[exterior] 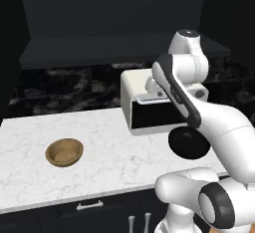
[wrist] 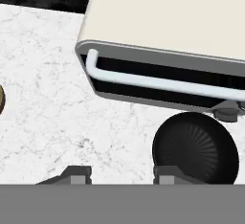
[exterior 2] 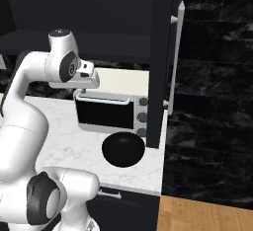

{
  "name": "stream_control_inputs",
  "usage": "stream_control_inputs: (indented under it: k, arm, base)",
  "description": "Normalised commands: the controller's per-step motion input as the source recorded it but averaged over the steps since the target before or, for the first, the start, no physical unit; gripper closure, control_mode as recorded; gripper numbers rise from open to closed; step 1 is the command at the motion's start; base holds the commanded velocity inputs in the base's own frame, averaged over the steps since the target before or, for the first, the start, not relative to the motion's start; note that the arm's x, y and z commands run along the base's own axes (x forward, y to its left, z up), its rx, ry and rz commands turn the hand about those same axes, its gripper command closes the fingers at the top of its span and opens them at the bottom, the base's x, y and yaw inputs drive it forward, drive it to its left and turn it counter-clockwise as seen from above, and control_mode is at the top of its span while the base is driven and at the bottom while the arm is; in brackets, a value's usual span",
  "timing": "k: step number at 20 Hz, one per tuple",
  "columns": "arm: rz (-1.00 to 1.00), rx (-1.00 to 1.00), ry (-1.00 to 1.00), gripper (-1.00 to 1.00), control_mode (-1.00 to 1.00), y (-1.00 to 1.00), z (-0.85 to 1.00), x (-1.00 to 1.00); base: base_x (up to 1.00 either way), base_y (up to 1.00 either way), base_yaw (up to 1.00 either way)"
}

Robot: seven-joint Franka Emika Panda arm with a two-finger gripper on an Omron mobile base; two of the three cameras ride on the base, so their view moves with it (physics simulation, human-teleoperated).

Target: Pick up the bowls on the counter and stack them on top of one another in the open cabinet. Place the smaller bowl on top of the larger bowl.

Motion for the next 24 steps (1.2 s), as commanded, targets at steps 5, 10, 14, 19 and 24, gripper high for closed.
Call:
stream_control_inputs:
  k: [5, 10, 14, 19, 24]
  arm:
    - [-0.03, 0.03, 0.04, -1.00, -1.00, -0.30, -0.07, -0.23]
    - [-0.02, -0.01, 0.03, -1.00, -1.00, 0.37, -0.46, -0.33]
    - [0.00, -0.01, 0.00, -1.00, -1.00, 0.84, -0.80, -0.59]
    - [-0.02, 0.00, -0.02, -1.00, -1.00, 0.95, -0.59, -0.19]
    - [-0.10, 0.00, -0.04, -1.00, -1.00, 0.93, -0.22, 0.00]
  base:
    - [0.00, 0.00, 0.00]
    - [0.00, 0.00, 0.00]
    - [0.00, 0.00, 0.00]
    - [0.00, 0.00, 0.00]
    - [0.00, 0.00, 0.00]
